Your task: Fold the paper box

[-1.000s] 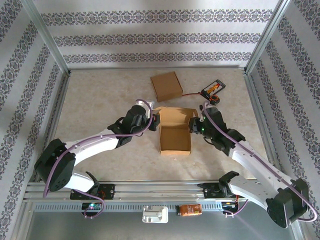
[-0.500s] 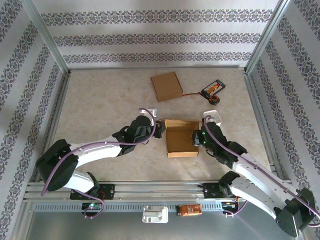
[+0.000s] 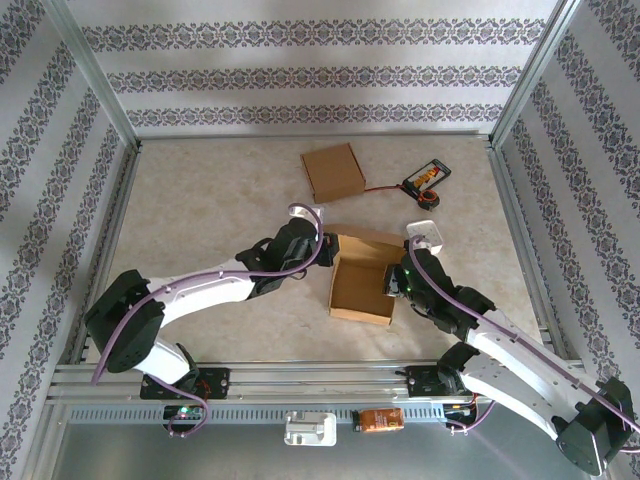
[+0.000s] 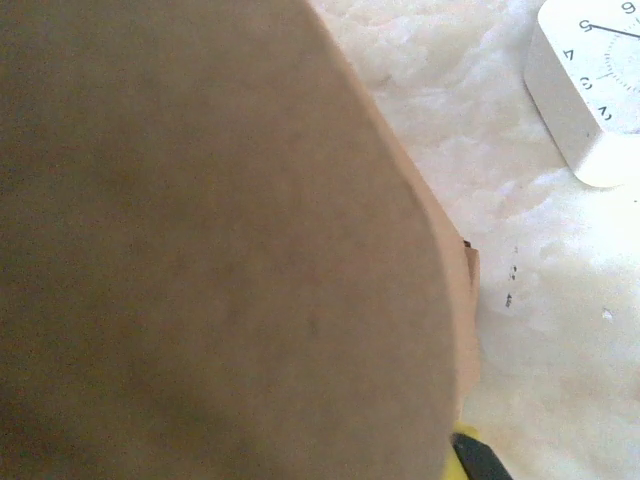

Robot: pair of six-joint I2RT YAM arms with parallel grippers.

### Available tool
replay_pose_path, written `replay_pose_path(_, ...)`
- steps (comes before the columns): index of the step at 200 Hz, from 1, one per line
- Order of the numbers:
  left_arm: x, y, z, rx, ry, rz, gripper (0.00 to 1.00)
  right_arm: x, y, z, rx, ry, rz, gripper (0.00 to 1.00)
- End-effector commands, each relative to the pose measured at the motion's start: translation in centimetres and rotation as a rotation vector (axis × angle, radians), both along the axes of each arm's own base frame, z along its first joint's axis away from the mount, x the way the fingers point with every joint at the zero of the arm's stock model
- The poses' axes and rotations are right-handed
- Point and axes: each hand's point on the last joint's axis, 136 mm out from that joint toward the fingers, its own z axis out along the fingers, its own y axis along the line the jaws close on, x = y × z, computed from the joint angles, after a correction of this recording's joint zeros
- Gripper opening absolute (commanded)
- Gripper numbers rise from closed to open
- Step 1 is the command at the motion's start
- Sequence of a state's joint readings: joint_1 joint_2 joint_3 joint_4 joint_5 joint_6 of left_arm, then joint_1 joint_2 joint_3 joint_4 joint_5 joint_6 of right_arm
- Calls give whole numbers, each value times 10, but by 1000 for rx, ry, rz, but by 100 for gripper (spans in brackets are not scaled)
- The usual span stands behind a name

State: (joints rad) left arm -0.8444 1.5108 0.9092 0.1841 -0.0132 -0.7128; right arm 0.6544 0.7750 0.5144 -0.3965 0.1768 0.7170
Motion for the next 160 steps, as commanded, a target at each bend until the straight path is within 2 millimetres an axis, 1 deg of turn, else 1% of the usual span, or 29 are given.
replay_pose_path(1, -17, -9, -28, 2, 97, -39, 3, 4, 2, 0, 21, -30, -28, 5)
replay_pose_path(20, -23, -14, -36, -51, 137, -54, 4, 3, 2, -2, 30, -34, -39, 4)
replay_pose_path(49, -36, -20, -48, -71, 189, -83, 4, -1, 3, -8, 28, -39, -44, 3)
replay_pose_path(74, -46, -17, -54, -71, 200, -86, 4, -7, 1, -18, 51, -28, -75, 3)
replay_pose_path(118, -62, -11, -63, -34, 199, -107, 4, -15, 4, -30, 109, 3, -102, 4)
replay_pose_path(131, -65, -7, -64, -28, 191, -108, 4, -16, 3, -27, 108, -5, -105, 4)
replay_pose_path(160, -63, -1, -49, -26, 120, -106, 4, -9, -5, -8, 146, -45, -179, 3)
